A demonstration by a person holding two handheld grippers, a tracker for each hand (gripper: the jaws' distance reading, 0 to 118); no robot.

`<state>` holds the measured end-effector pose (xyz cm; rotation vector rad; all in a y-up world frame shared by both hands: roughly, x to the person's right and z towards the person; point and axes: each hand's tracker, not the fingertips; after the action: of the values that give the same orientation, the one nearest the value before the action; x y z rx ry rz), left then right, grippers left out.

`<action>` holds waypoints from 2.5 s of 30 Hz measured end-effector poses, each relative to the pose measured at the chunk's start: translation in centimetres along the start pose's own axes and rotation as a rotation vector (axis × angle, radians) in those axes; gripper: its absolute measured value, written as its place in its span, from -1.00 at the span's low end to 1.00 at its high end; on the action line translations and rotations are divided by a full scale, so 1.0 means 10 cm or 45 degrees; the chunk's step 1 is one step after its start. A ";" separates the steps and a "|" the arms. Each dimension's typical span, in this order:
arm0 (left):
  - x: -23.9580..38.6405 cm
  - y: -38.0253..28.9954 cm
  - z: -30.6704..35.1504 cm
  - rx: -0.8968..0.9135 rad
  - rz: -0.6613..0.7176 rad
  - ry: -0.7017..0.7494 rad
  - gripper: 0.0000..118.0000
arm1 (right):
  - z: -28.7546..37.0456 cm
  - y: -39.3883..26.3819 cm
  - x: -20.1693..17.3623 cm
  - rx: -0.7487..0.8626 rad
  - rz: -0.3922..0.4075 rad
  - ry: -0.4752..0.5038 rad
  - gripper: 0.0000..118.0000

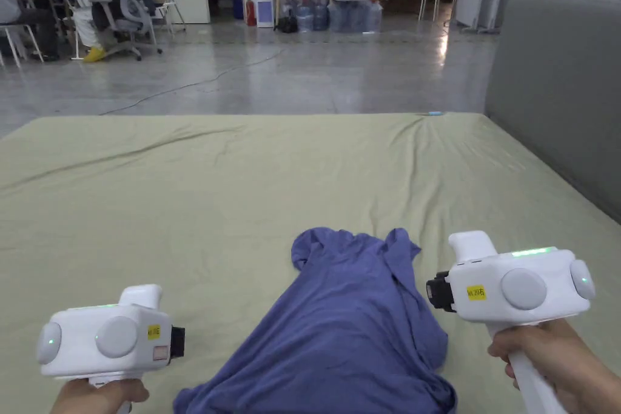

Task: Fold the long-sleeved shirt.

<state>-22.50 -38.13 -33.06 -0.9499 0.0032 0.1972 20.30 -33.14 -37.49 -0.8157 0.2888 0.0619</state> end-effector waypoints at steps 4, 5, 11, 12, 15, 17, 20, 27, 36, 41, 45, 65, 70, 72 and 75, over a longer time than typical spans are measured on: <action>-0.22 -0.04 -0.60 -0.284 0.182 0.041 0.96 | -0.06 -0.06 0.06 -0.033 -0.012 0.041 -1.00; -0.25 -0.05 -0.69 -0.287 0.199 0.038 0.94 | -0.06 -0.07 0.09 -0.037 -0.006 0.046 -1.00; 0.16 -0.33 -0.93 -0.361 0.101 0.150 0.92 | -0.18 -0.10 0.18 -0.070 0.004 0.053 -1.00; 0.17 -0.31 -1.05 -0.382 0.062 0.210 0.81 | -0.21 -0.11 0.20 -0.077 0.000 0.051 -1.00; 0.35 -0.29 -0.97 -0.238 -0.072 0.262 0.46 | -0.26 -0.13 0.23 -0.089 -0.008 0.046 -1.00; 0.41 -0.18 -0.86 -0.145 -0.065 0.117 -0.99 | -0.32 -0.11 0.26 -0.104 -0.011 0.043 -1.00; 0.51 -0.05 -0.65 -0.095 -0.041 0.086 -1.00 | -0.42 0.01 0.32 -0.121 -0.003 0.030 -1.00; 0.51 0.33 -0.59 -0.039 -0.008 0.009 -1.00 | -0.81 1.05 0.42 -0.134 0.075 0.136 -1.00; 0.48 0.48 -1.02 -0.070 0.018 -0.091 -1.00 | -2.50 2.12 0.25 -0.310 0.379 -0.015 0.40; 0.36 0.49 -1.24 -0.114 0.092 -0.117 -1.00 | -3.36 2.14 0.23 -0.492 0.548 -0.018 0.39; 0.31 0.52 -1.32 -0.108 0.100 -0.116 -1.00 | -3.76 2.05 0.22 -0.540 0.651 -0.060 0.39; 0.49 1.89 -0.04 0.372 0.071 -0.128 -1.00 | -1.07 3.16 0.64 0.023 0.367 0.137 -1.00; 0.76 2.85 0.81 0.641 -0.015 -0.038 -1.00 | 0.18 3.80 0.77 0.297 0.308 -0.045 -1.00; 0.84 3.26 1.08 0.717 -0.035 -0.035 -1.00 | 0.56 4.02 0.83 0.411 0.231 -0.082 -1.00; 0.92 3.85 1.42 0.814 -0.022 0.002 -1.00 | 0.93 4.31 0.90 0.528 0.097 -0.111 -1.00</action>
<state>-21.12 -3.35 -56.64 -0.3129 0.0562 0.1642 23.92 2.66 -64.53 -0.3894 0.2394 0.1045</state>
